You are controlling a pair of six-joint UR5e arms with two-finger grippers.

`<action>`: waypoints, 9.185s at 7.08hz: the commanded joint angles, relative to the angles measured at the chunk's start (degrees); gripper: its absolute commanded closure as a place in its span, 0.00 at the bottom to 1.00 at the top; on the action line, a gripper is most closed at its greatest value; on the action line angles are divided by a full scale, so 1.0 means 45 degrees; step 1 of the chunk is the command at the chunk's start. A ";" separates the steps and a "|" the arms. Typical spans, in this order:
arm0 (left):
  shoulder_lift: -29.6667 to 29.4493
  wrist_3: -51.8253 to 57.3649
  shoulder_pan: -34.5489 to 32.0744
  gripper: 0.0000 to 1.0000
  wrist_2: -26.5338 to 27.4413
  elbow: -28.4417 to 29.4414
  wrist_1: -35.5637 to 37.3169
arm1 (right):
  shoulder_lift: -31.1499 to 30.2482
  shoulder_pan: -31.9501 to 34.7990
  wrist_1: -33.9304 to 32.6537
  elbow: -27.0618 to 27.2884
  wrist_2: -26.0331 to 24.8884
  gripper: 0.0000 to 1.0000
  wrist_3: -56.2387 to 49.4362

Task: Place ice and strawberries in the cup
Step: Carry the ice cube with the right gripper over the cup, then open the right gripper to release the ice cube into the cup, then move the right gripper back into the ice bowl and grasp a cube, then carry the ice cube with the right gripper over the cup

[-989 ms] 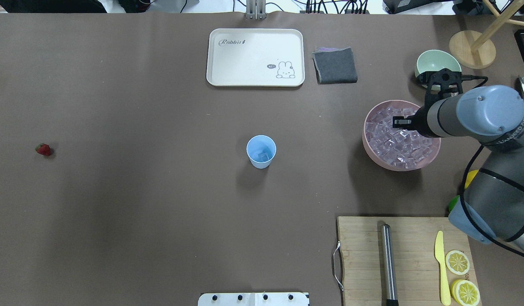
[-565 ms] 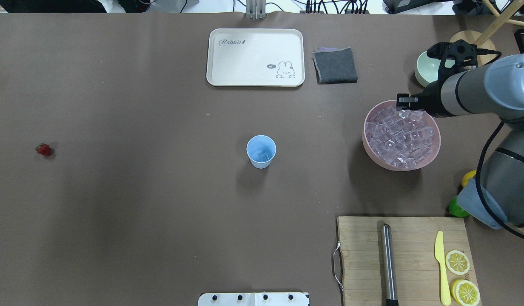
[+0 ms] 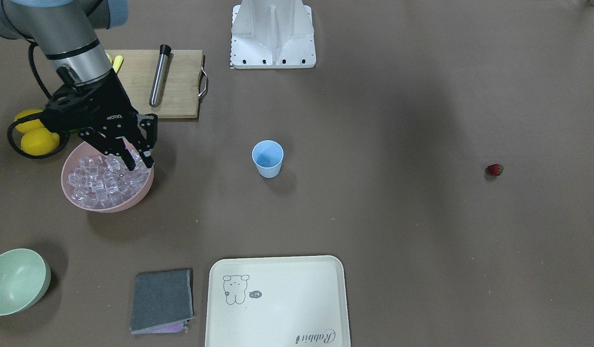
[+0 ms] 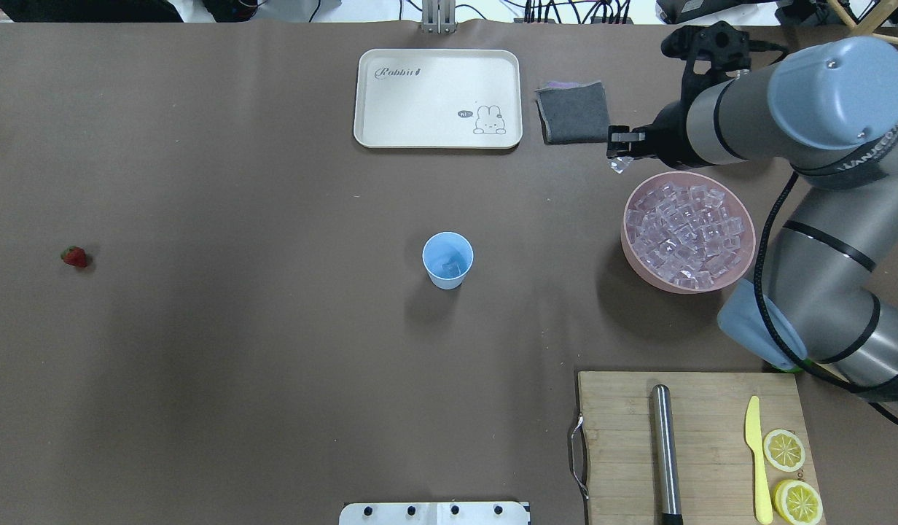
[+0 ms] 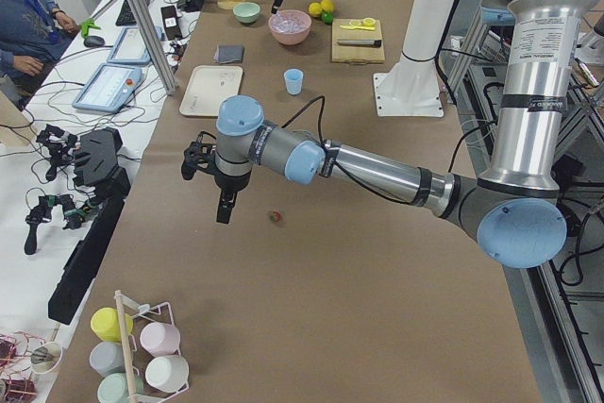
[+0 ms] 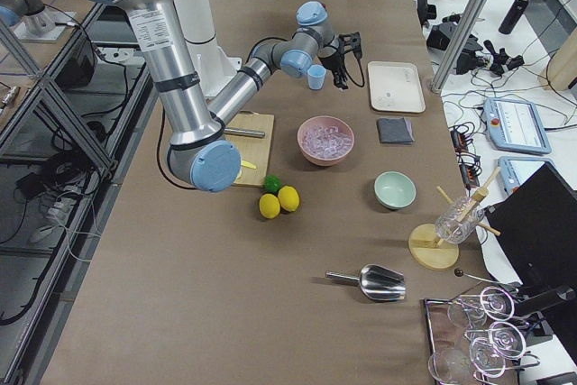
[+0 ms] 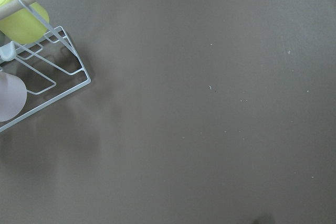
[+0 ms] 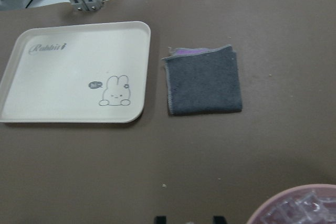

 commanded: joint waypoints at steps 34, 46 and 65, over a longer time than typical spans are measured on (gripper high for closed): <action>0.0312 0.0013 0.0020 0.02 0.0038 -0.0375 -0.0024 | -0.3938 0.0219 0.1553 -0.0361 -0.1210 0.00 -0.0911; 0.0156 0.0013 0.0001 0.02 0.0058 -0.0454 -0.0004 | -0.3670 -0.1753 0.1514 -0.1162 -0.2031 0.39 -0.0637; 0.0175 0.0013 0.0040 0.02 -0.0059 -0.0590 -0.0004 | 0.1658 -0.3842 0.1475 -0.1547 -0.3417 1.00 -0.0871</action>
